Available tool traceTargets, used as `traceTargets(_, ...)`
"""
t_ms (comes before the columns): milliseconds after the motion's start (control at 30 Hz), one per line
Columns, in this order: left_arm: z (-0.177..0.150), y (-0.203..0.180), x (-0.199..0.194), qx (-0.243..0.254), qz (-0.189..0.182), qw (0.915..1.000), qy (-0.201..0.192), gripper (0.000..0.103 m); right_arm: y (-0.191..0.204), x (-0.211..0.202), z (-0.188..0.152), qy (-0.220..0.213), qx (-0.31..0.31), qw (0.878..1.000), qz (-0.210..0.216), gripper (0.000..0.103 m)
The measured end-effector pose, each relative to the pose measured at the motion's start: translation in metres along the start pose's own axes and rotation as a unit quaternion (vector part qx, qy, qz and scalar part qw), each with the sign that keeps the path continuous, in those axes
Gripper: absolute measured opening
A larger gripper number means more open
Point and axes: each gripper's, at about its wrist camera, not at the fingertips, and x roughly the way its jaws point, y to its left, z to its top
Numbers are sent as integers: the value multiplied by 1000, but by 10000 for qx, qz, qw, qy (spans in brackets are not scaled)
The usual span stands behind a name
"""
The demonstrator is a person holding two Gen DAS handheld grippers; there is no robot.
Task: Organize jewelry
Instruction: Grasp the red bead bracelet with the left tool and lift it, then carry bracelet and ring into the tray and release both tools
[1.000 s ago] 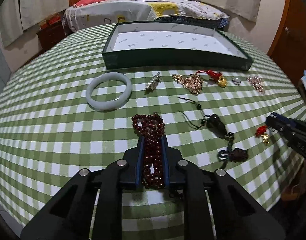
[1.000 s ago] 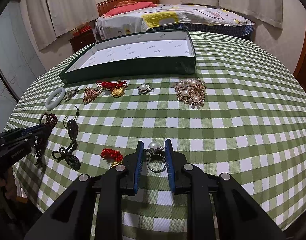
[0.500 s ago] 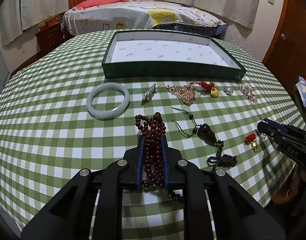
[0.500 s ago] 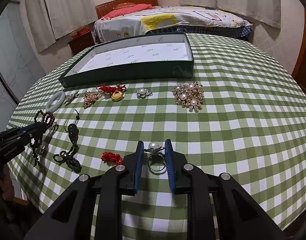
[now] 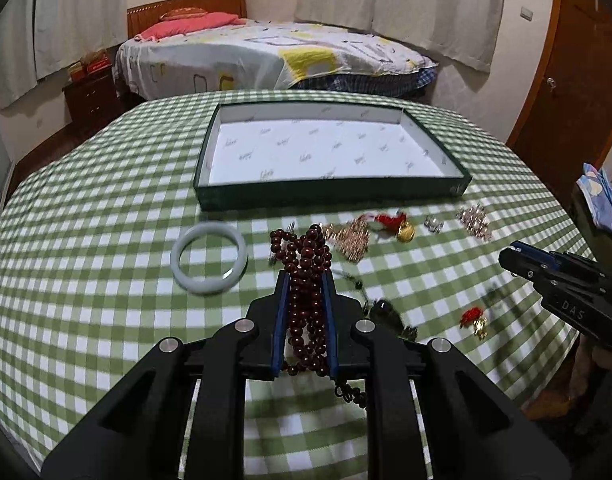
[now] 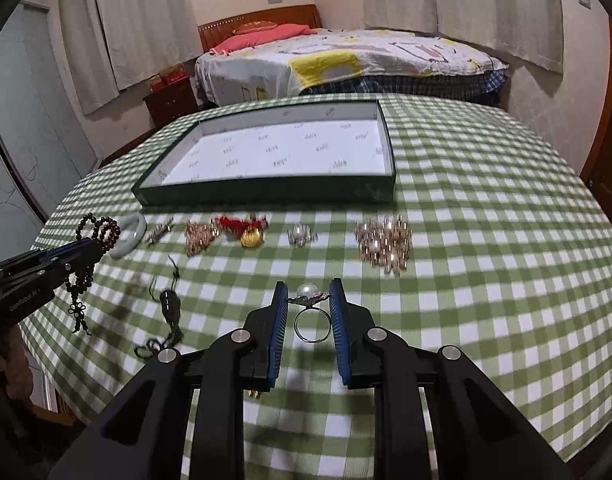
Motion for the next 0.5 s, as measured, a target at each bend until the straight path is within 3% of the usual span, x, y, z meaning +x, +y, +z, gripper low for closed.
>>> traceTargets(233, 31, 4, 9, -47, -151, 9997, -165, 16, 0, 7, 35, -147, -32, 9999, 29, 22)
traceTargets(500, 88, 6, 27, 26, -160, 9982, -578, 16, 4, 25, 96, -541, -253, 9982, -13, 22)
